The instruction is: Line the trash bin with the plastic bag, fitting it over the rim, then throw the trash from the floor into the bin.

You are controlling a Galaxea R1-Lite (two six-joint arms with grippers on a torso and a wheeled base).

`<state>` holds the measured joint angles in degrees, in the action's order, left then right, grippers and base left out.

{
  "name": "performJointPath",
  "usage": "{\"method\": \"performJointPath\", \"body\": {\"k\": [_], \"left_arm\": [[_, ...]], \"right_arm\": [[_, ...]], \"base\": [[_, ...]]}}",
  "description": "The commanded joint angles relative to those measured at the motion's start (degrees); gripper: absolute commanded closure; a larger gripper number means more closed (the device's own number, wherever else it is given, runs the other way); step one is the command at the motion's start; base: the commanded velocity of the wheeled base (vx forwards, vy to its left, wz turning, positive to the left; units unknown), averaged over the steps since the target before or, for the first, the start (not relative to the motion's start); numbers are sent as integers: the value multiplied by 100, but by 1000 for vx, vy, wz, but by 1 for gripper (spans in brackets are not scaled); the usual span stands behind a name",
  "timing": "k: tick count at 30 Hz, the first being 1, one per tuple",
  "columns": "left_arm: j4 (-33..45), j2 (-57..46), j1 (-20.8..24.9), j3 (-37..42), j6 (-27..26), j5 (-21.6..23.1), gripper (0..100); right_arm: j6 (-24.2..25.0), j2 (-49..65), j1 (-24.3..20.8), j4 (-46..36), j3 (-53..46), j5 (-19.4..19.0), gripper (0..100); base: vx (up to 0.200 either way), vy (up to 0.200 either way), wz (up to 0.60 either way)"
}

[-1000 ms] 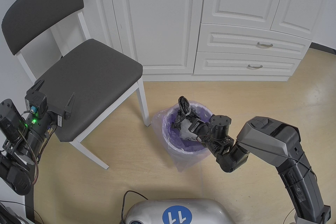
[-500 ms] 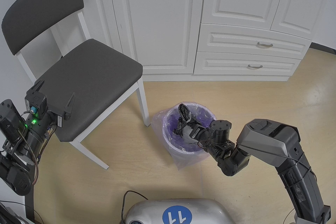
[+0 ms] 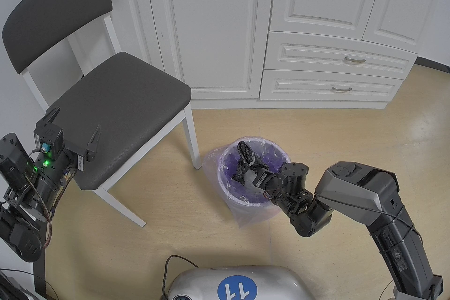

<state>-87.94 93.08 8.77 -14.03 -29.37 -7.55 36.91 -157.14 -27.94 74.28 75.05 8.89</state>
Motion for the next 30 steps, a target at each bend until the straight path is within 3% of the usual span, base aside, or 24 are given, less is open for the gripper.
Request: {"method": "performJointPath", "body": {"k": [1,4,5,30], "left_arm": [[-4,0,2,6,1,-1,0],[-4,0,2,6,1,-1,0],[-4,-9,2,6,1,-1,0],[-4,35,73,32,1,-1,0]], "right_arm": [[-9,-28,-1,-1,-7,-1,100],[-61,-28,-1,-1,-16,-10,100],[-70,-28,-1,-1,-16,-10,0],[-88,-1,-54,210,-131,-10,0]], "base": [[0,0,0],[0,0,0],[0,0,0],[0,0,0]]}}
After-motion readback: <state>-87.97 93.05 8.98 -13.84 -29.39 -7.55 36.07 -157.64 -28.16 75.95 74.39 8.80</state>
